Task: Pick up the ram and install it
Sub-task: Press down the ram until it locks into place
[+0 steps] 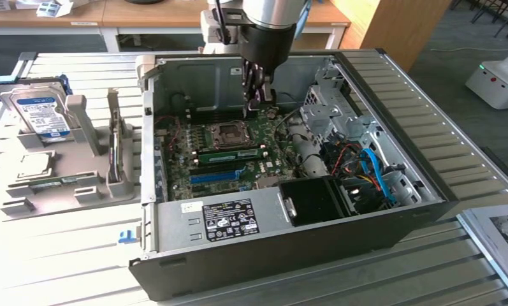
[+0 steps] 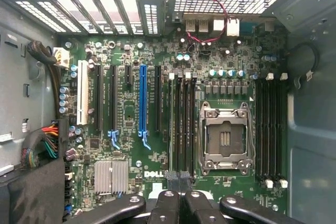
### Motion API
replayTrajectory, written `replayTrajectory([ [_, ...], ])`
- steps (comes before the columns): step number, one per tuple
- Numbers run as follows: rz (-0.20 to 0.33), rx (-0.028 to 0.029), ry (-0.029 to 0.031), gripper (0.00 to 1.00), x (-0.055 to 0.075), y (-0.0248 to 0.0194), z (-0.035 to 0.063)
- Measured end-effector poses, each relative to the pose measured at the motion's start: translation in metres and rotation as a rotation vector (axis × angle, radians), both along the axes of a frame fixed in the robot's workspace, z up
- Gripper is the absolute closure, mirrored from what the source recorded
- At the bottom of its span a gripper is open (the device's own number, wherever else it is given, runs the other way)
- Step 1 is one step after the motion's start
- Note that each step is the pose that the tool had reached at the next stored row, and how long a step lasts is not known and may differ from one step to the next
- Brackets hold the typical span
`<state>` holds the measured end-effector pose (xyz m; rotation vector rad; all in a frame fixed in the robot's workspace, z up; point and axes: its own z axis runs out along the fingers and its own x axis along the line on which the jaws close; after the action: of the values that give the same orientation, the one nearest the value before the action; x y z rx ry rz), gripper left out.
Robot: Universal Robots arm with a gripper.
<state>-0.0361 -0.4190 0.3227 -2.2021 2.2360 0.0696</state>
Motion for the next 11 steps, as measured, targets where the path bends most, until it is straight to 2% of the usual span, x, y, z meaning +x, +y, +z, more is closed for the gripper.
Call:
replayTrajectory([
  [4,0.000,0.0004,-0.0166,0.90,-0.0010,0.0000,-0.0001],
  [11,0.000,0.0002,-0.0174,0.90,-0.0010,0.0000,0.0000],
])
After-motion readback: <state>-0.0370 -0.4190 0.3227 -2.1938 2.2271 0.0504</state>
